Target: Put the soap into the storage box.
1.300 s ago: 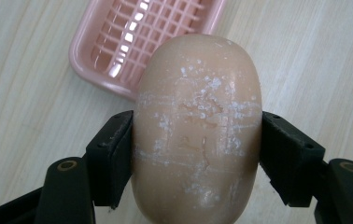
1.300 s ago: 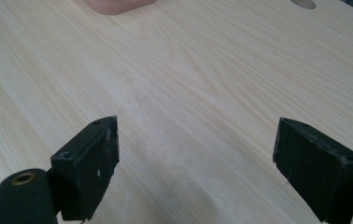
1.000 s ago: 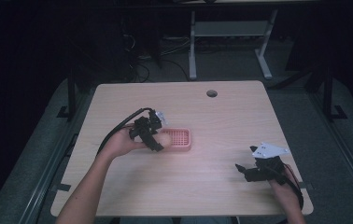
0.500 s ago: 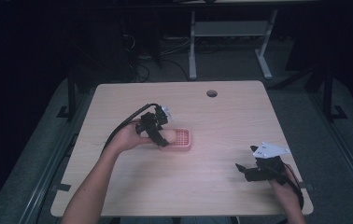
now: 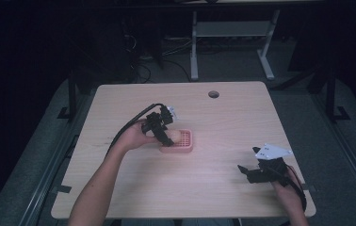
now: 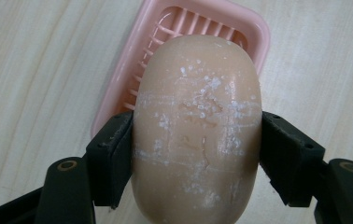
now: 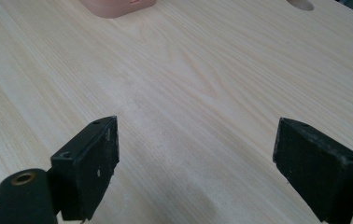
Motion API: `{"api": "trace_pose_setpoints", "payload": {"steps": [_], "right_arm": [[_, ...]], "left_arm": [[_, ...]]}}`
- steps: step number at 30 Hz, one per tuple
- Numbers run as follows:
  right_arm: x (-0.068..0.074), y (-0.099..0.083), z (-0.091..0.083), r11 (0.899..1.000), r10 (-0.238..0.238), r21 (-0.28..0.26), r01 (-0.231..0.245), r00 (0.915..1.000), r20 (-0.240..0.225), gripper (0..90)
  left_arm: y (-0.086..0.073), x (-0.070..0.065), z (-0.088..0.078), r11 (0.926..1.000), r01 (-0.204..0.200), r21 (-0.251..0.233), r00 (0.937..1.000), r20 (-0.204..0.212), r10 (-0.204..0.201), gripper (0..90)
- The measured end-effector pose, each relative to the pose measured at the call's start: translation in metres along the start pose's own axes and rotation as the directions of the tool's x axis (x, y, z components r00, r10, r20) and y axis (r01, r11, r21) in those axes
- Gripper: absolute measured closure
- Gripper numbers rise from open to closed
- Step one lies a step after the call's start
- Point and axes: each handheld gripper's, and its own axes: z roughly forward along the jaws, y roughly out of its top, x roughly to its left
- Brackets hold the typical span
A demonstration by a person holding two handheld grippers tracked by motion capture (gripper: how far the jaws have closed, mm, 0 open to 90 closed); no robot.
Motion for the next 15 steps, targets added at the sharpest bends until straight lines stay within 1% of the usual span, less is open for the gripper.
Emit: {"api": "trace_pose_setpoints", "payload": {"steps": [4,5,7,9,11,14,15], "right_arm": [[0.0000,-0.0001,-0.0003,1.000,-0.003,0.000,0.003,1.0000,0.001,13.8],[0.0000,-0.0001,-0.0004,1.000,-0.004,-0.001,0.004,1.0000,0.001,13.8],[0.0000,-0.0001,-0.0004,1.000,-0.004,-0.001,0.004,1.0000,0.001,13.8],[0.0000,-0.0002,-0.0003,1.000,0.000,0.000,0.000,1.0000,-0.001,13.8],[-0.0001,-0.0005,0.0001,1.000,0.005,0.001,-0.005,1.0000,-0.004,13.8],[0.0003,-0.0005,0.0003,1.000,0.005,0.001,-0.005,1.0000,-0.004,13.8],[0.0004,-0.0004,0.0003,1.000,0.005,0.002,-0.005,1.0000,-0.006,13.8]], "left_arm": [[0.0002,0.0031,0.0010,0.9996,0.017,-0.021,0.9999,0.003,-0.017,31.5],[0.0004,0.0038,0.0018,0.9998,0.012,-0.017,0.9999,0.002,-0.012,31.5],[0.0006,0.0044,0.0034,0.9997,0.016,-0.019,0.9999,0.006,-0.015,31.5],[0.0011,0.0054,0.0049,0.9998,0.011,-0.015,0.9999,0.006,-0.011,31.5],[0.0015,0.0056,0.0062,0.9996,0.020,-0.018,0.9998,0.008,-0.020,31.5],[0.0024,0.0064,0.0079,0.9998,0.011,-0.017,0.9999,0.009,-0.011,31.5],[0.0029,0.0065,0.0086,0.9998,0.015,-0.014,0.9998,0.013,-0.015,31.5]]}}
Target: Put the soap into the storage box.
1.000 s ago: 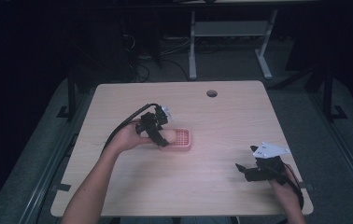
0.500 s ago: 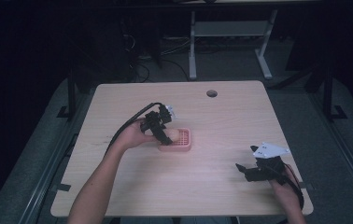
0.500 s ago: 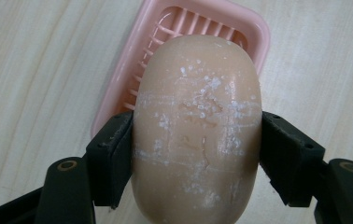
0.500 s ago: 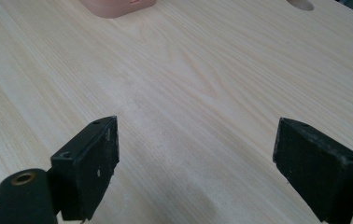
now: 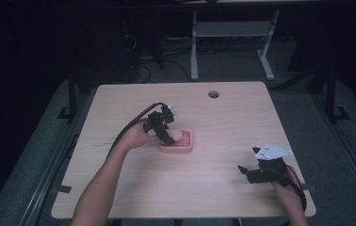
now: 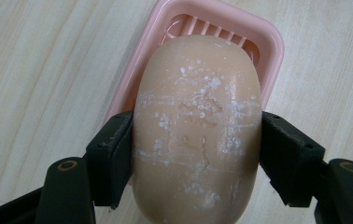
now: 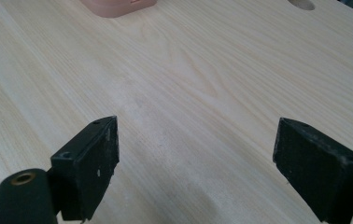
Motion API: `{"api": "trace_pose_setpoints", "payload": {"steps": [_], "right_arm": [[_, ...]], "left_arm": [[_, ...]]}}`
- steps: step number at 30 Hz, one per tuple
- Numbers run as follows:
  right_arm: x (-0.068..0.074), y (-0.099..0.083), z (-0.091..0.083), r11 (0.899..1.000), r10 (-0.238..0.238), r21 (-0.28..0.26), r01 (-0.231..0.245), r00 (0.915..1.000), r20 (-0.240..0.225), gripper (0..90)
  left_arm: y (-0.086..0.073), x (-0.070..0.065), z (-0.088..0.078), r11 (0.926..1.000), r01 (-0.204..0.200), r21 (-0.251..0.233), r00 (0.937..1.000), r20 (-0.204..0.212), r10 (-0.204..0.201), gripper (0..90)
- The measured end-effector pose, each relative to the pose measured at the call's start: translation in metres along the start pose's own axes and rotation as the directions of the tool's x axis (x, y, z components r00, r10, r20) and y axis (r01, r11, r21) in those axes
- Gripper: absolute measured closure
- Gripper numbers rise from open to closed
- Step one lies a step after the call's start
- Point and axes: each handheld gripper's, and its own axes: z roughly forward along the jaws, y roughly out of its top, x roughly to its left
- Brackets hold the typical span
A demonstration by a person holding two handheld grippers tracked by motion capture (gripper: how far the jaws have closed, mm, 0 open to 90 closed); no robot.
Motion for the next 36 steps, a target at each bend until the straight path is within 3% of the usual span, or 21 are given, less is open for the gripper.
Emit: {"api": "trace_pose_setpoints", "payload": {"steps": [16,36], "right_arm": [[-0.001,-0.001,0.000,1.000,-0.006,-0.002,0.006,1.0000,0.001,13.8],[-0.001,0.000,0.000,1.000,-0.004,-0.003,0.004,1.0000,0.000,13.8]], "left_arm": [[0.012,0.001,0.003,0.9994,-0.029,0.018,0.9996,0.003,0.029,31.5],[0.016,-0.002,0.011,0.9989,-0.033,0.033,0.9993,0.019,0.032,31.4]]}}
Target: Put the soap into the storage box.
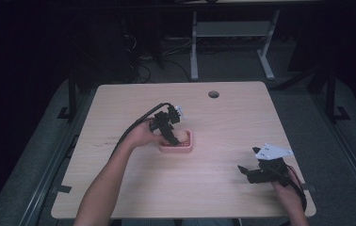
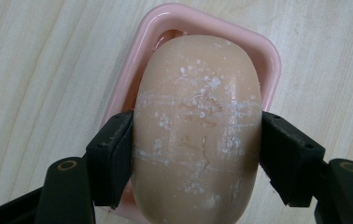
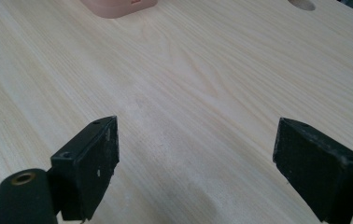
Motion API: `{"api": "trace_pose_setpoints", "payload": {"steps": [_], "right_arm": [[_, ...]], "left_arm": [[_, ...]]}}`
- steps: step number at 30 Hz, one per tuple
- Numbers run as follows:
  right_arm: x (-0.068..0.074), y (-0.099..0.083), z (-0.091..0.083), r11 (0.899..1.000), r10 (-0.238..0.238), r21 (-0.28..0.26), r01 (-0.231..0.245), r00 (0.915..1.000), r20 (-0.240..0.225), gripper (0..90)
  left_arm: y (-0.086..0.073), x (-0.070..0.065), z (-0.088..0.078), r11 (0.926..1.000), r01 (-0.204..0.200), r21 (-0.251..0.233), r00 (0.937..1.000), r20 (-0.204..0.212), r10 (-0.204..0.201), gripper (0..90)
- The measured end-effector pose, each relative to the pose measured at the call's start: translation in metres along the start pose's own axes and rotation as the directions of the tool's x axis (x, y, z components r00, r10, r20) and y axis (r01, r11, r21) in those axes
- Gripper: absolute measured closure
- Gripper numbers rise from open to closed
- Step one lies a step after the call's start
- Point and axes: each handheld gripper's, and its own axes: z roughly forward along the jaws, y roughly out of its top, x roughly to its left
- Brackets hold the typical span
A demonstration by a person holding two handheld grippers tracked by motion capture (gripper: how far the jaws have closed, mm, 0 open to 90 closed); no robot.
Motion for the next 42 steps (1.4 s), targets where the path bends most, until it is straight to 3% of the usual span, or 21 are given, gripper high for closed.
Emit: {"api": "trace_pose_setpoints", "payload": {"steps": [19,42], "right_arm": [[-0.0008,-0.0001,-0.0007,1.000,-0.007,0.000,0.007,1.0000,0.003,13.8],[0.0002,0.0001,-0.0003,1.000,-0.002,0.000,0.002,1.0000,0.000,13.8]], "left_arm": [[0.0011,0.0009,0.0059,0.9998,0.010,0.019,0.9999,0.005,-0.010,31.3],[0.0012,0.0001,0.0095,0.9991,0.004,0.042,0.9998,-0.021,-0.003,31.0]]}}
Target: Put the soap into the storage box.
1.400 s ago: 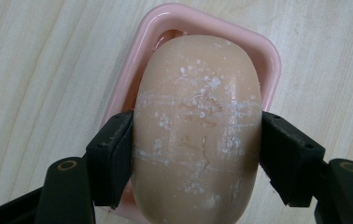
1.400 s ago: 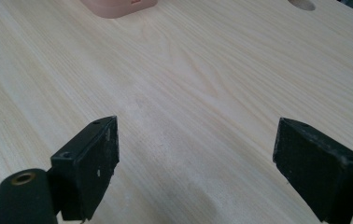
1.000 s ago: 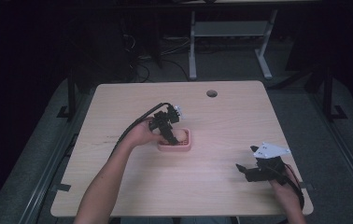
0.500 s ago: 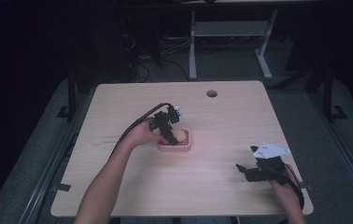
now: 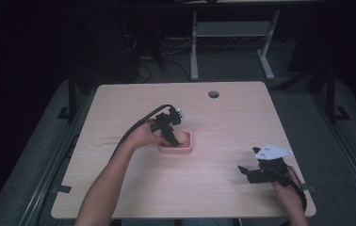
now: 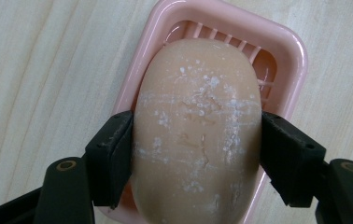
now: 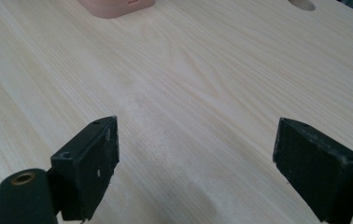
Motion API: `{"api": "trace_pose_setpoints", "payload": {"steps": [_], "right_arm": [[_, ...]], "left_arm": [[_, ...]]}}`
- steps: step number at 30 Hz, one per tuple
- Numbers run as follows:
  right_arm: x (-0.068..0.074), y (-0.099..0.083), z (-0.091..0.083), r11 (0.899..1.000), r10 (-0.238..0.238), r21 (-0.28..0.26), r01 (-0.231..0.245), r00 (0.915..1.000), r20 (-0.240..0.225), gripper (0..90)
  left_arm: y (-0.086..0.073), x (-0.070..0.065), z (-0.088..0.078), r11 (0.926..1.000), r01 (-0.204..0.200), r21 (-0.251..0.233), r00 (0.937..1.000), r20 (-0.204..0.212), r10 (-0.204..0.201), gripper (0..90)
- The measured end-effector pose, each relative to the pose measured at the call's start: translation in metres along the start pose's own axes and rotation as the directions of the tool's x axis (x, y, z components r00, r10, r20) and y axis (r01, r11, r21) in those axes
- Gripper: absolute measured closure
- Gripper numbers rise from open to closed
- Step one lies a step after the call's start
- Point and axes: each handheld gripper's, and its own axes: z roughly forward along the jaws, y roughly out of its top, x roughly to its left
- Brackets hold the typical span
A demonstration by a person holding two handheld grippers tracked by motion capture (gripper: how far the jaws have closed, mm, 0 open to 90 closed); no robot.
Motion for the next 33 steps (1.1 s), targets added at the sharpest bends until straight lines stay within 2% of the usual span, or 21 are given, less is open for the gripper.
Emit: {"api": "trace_pose_setpoints", "payload": {"steps": [7,12,21,28,33], "right_arm": [[0.000,0.000,0.000,1.000,0.000,0.001,0.000,1.0000,0.000,13.8],[0.000,0.000,0.000,1.000,-0.005,0.002,0.005,1.0000,-0.001,13.8],[0.001,0.000,0.000,1.000,-0.010,0.005,0.010,0.9999,0.000,13.8],[0.001,0.000,0.001,1.000,-0.012,0.009,0.012,0.9999,0.002,13.8],[0.001,0.000,0.002,1.000,-0.004,0.014,0.004,1.0000,0.003,13.8]], "left_arm": [[0.000,-0.001,0.000,1.0000,-0.007,0.005,1.0000,-0.004,0.007,30.5],[0.000,-0.003,-0.008,0.9993,-0.012,-0.036,0.9999,0.003,0.012,29.6],[-0.003,-0.004,-0.012,0.9996,-0.004,-0.028,0.9999,0.013,0.004,28.0],[-0.003,-0.010,-0.021,0.9981,-0.021,-0.058,0.9998,0.007,0.021,27.2],[-0.007,-0.011,-0.024,0.9972,-0.013,-0.073,0.9999,0.003,0.013,26.6]]}}
